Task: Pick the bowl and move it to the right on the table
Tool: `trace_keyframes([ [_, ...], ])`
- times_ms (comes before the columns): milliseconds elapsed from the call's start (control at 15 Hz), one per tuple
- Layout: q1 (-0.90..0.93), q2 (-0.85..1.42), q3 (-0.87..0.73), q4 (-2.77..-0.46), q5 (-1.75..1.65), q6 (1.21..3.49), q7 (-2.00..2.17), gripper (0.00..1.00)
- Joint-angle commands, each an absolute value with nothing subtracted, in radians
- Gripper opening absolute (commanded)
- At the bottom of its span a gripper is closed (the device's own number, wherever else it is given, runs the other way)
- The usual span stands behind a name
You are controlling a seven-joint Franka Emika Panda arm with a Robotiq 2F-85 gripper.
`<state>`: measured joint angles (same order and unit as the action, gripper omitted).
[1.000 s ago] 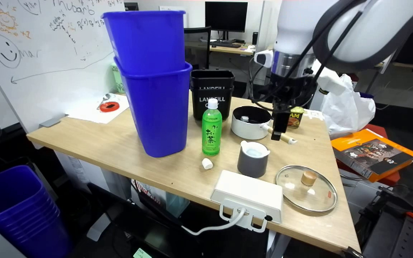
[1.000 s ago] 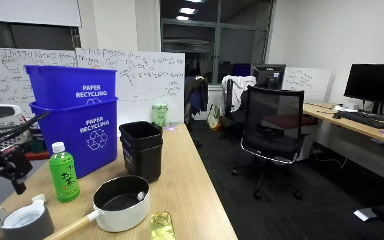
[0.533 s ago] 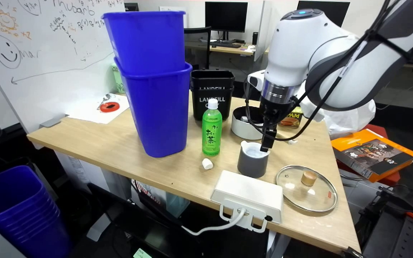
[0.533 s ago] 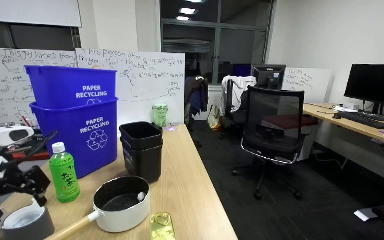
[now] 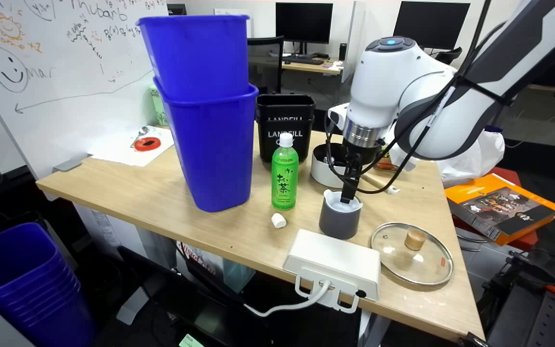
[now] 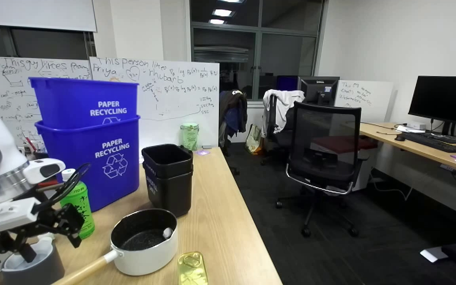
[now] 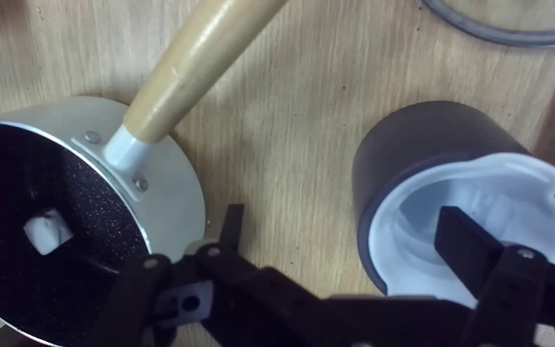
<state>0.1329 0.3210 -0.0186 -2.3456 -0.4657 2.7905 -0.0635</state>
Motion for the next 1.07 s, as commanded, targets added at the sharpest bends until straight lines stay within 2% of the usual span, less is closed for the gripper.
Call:
trace_keyframes([
  [0, 0.157, 0.351, -0.028, -2.337, -0.466, 2.819, -0.029, 1.00],
  [67, 0.162, 0.352, -0.028, -2.341, -0.465, 2.821, -0.027, 1.00],
  [200, 0.171, 0.353, -0.036, -2.348, -0.474, 2.826, -0.016, 0.72],
  [800, 0.125, 0.313, 0.044, -2.391, -0.304, 2.842, -0.070, 0.08],
  [933, 0.112, 0.296, 0.065, -2.405, -0.251, 2.831, -0.095, 0.00],
  [1000, 0.103, 0.279, 0.074, -2.412, -0.229, 2.821, -0.115, 0.01],
])
